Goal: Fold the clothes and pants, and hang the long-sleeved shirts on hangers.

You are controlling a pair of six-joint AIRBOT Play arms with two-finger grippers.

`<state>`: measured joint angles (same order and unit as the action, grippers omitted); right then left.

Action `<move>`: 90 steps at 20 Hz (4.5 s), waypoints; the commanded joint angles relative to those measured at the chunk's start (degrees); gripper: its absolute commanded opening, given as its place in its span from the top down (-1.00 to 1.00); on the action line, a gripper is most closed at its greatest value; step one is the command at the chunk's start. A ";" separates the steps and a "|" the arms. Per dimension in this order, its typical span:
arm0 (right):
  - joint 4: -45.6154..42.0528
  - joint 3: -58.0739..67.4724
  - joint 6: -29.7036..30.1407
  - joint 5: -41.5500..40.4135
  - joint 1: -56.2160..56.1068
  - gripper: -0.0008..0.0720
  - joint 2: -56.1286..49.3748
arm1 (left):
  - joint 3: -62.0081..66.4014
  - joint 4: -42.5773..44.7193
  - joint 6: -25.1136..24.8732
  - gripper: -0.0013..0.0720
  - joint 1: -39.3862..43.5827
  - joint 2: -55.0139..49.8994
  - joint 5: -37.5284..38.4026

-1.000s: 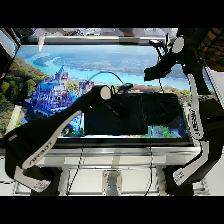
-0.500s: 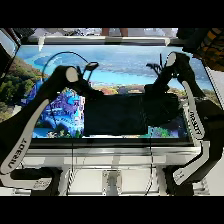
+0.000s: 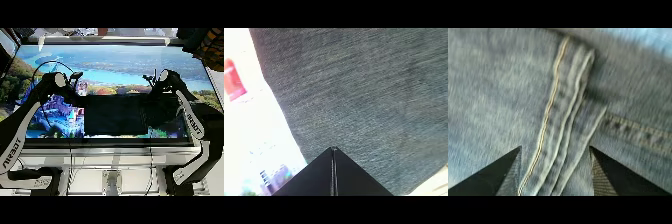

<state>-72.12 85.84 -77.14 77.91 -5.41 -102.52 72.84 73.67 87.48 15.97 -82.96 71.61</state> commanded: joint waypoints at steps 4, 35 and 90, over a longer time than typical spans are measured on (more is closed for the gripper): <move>1.46 -0.63 0.28 -4.66 0.00 -0.07 -3.61 | -1.64 0.07 -0.02 0.88 -0.37 0.07 -1.01; -7.72 24.74 -4.63 2.32 -5.97 -0.15 -4.96 | -20.92 -19.28 -10.86 -0.06 -27.43 15.43 -4.17; -9.09 30.56 0.13 9.42 1.51 -0.14 -0.74 | 23.28 -12.41 20.11 0.89 8.72 -9.42 8.63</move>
<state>-81.23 116.40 -77.62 87.46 -3.90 -103.28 95.79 64.95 105.91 14.22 -84.77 90.52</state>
